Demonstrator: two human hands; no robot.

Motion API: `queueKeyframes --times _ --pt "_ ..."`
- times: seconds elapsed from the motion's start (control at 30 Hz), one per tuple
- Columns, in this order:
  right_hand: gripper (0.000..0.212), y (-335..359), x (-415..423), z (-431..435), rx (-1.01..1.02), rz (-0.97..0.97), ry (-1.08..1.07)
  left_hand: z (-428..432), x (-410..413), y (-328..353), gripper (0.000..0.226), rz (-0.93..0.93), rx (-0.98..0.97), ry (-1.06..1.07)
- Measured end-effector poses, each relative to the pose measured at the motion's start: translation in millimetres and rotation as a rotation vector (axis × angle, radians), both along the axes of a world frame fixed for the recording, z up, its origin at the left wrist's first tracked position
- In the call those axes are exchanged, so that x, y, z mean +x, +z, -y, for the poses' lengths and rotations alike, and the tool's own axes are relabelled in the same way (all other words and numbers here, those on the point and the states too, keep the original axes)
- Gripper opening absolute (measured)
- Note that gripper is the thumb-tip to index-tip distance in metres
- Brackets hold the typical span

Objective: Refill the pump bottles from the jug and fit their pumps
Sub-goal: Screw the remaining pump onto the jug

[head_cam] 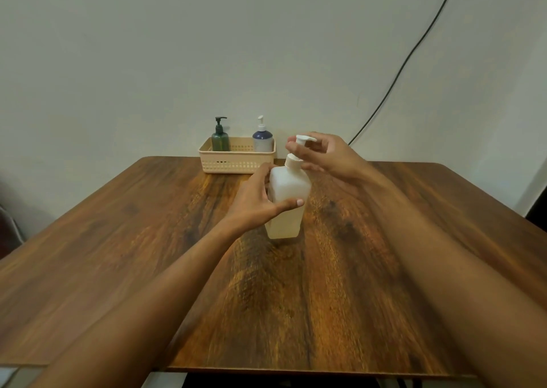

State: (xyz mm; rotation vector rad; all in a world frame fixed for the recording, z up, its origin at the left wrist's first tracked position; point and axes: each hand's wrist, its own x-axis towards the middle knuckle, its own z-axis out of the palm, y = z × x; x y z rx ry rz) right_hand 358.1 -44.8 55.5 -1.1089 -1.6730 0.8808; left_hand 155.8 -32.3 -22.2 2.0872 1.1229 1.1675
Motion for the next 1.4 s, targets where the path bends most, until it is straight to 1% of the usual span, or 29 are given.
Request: queueKeyframes --times 0.07,0.13,0.2,0.27,0.37,0.43,0.53,0.57,0.6,0.63,0.67,0.7,0.77,0.9,0.93,1.03,1.13,1.2,1.27,1.33,1.4 --pt "0.038 2 5 0 -0.044 -0.024 0.076 1 1 -2 0.086 0.008 -0.004 0.004" --pt "0.030 -1 6 0 -0.064 -0.029 0.115 1 2 -1 0.085 0.017 0.000 0.004" --pt "0.024 -2 5 -2 -0.072 -0.061 0.107 2 3 -1 0.083 0.033 -0.003 -0.004" --pt "0.019 0 3 -3 -0.031 -0.047 0.059 3 3 0 0.082 0.049 -0.011 -0.009" --pt "0.034 0 -2 -5 0.072 0.038 -0.031 6 3 1 0.087 0.056 0.000 -0.003" --pt "0.037 -1 -9 -5 0.102 0.049 -0.067 6 4 1 0.093 0.059 0.013 -0.005" --pt "0.047 -3 -12 -5 0.119 0.175 -0.102 8 3 -1 0.096 0.051 0.005 -0.015" --pt "0.055 -2 -9 -6 0.096 0.192 -0.077 7 3 -2 0.094 0.043 0.003 -0.013" --pt "0.065 0 -4 -6 0.060 0.173 -0.028 6 3 -3 0.091 0.036 0.003 -0.010" --pt "0.071 3 2 -5 0.018 0.140 0.031 6 3 -2 0.088 0.029 0.003 -0.004" --pt "0.069 7 9 -4 -0.018 0.122 0.097 5 4 -2 0.085 0.025 0.002 0.000" --pt "0.061 9 14 -3 -0.034 0.135 0.158 5 4 -1 0.084 0.027 0.001 -0.001" --pt "0.044 11 20 -1 -0.012 0.199 0.204 5 5 0 0.083 0.048 0.005 -0.013" --pt "0.029 7 20 -3 0.115 0.197 0.094 8 9 4 0.081 0.086 0.006 -0.034" --pt "0.031 7 17 -3 0.144 0.209 0.062 9 10 5 0.081 0.080 0.012 -0.029" --pt "0.053 0 5 -2 0.195 0.195 -0.026 12 13 7 0.085 0.071 0.034 -0.027" --pt "0.063 -1 2 -2 0.215 0.234 -0.087 15 13 7 0.088 0.077 0.028 -0.036" --pt "0.058 6 12 0 0.083 0.134 0.041 16 12 8 0.087 0.069 0.008 -0.041" --pt "0.048 11 22 2 -0.032 0.050 0.192 16 12 8 0.086 0.065 -0.011 -0.042" --pt "0.040 13 28 3 -0.021 0.076 0.230 17 13 8 0.085 0.076 -0.022 -0.046" --pt "0.034 11 29 2 0.036 0.104 0.178 18 15 9 0.085 0.079 -0.020 -0.043"
